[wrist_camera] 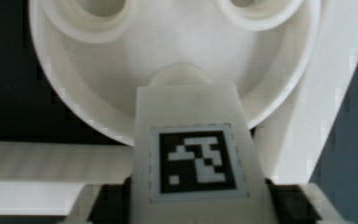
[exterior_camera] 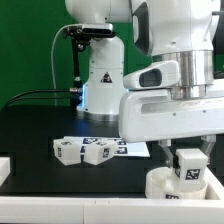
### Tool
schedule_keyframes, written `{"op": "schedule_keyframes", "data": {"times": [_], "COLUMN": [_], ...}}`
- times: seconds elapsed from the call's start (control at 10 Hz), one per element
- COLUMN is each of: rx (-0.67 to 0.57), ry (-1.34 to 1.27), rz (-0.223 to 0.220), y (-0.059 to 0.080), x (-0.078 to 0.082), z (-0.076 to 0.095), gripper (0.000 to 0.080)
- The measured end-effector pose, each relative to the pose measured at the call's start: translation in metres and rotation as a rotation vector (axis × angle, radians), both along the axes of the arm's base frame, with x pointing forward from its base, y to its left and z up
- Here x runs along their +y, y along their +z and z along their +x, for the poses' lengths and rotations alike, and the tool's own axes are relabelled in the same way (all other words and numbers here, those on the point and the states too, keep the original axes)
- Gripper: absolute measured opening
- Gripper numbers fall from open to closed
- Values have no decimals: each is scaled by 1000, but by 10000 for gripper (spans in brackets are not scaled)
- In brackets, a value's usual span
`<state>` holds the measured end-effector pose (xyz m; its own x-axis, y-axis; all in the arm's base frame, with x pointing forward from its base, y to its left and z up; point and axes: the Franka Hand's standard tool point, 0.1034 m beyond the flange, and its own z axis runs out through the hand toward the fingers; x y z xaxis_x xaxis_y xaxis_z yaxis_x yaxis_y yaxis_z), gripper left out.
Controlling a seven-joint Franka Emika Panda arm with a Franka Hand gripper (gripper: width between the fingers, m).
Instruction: Assemble stool
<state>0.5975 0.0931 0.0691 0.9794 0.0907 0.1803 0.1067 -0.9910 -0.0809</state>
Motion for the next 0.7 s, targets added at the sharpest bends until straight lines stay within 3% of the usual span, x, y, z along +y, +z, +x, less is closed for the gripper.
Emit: {"op": "schedule_keyframes", "data": {"times": [0.1,0.2,0.3,0.7], "rx": [0,10,35,230], "ry": [0,1,2,-52], "rz": [0,0,0,13], "y": [0,-1,1,5], "x": [0,0,0,0], "z": [0,-1,-1,9], "gripper": [514,514,625,649]}}
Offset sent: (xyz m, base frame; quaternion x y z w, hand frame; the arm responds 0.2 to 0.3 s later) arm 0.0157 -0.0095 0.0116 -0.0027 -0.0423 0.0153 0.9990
